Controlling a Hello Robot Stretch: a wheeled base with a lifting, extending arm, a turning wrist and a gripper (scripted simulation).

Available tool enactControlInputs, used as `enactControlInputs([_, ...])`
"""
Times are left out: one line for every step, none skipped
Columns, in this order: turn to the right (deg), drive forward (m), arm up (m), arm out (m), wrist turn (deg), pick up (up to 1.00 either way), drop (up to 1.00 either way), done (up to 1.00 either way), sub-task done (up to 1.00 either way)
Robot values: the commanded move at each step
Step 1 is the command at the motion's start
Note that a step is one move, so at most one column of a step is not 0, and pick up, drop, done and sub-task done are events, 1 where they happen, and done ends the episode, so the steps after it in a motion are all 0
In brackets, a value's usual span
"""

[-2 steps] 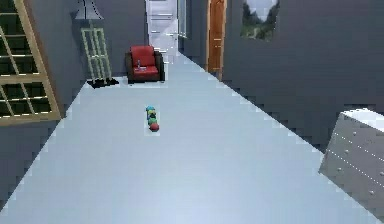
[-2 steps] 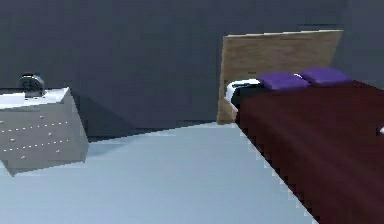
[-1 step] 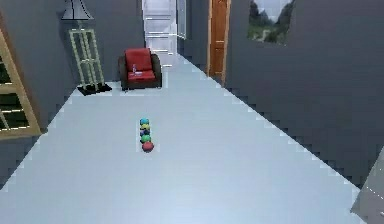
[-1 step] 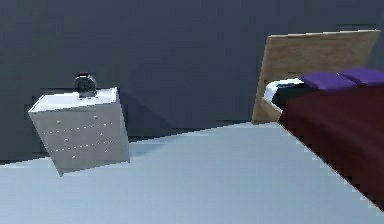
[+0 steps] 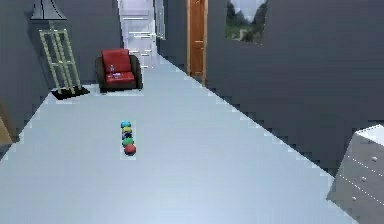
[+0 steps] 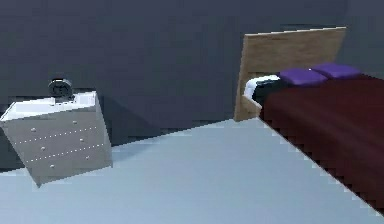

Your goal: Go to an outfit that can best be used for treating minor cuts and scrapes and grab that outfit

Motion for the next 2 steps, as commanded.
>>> enactControlInputs([3.0, 0.0, 0.0, 0.0, 0.0, 0.0, 0.0, 0.0, 0.0])
enactControlInputs([0.0, 1.0, 0.0, 0.0, 0.0, 0.0, 0.0, 0.0, 0.0])
